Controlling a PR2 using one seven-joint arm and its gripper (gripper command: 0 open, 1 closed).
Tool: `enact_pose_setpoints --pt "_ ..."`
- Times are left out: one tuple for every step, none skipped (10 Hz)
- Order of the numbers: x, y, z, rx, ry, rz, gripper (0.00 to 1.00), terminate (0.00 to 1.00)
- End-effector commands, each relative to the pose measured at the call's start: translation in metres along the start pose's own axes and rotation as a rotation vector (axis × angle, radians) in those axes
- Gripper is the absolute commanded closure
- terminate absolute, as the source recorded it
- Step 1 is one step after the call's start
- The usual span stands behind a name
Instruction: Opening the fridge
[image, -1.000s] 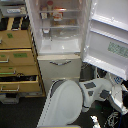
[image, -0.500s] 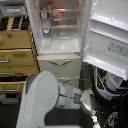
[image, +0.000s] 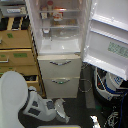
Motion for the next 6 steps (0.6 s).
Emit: enact_pose_setpoints --pt "-0.272 0.192 -0.089 -0.082 -0.939 0.678 0.0 0.0" --pt "-0.296 0.191 -0.092 -0.102 -1.0 0.696 0.0 0.0" --pt "-0.344 0.199 -0.093 -0.13 -1.12 0.744 0.0 0.0" --pt "-0.366 0.202 -0.1 -0.122 -1.154 0.774 0.0 0.0" --pt "-0.397 0.204 -0.115 -0.124 -1.199 0.816 0.0 0.0" --pt "-0.41 0.204 -0.134 -0.118 -1.205 0.849 0.0 1.0"
